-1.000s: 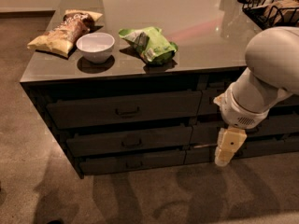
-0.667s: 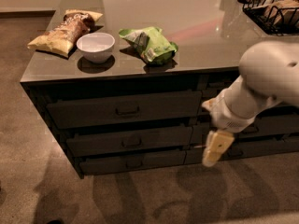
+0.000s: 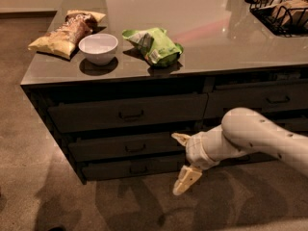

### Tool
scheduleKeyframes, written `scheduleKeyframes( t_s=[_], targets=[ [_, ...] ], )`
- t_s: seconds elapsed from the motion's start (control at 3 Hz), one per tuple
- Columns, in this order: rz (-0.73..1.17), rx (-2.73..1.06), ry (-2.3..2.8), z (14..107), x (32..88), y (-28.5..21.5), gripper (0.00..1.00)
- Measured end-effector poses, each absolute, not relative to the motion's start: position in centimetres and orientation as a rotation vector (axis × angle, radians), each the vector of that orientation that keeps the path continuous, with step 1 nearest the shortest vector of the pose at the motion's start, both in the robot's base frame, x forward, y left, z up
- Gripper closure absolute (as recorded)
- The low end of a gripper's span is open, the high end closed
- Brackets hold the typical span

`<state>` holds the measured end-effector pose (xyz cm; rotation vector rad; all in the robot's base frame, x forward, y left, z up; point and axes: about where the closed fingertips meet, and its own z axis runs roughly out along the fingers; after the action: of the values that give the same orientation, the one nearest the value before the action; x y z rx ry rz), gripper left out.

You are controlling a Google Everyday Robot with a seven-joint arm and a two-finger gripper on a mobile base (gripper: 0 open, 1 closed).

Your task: Open middle drawer

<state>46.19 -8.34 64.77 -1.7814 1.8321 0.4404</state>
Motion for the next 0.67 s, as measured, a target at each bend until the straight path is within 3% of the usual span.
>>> scheduleKeyframes(
  t_s=[0.67],
  targets=[
    [0.422, -1.769, 1.763, 63.74, 47.40, -7.12, 0.00]
  ],
)
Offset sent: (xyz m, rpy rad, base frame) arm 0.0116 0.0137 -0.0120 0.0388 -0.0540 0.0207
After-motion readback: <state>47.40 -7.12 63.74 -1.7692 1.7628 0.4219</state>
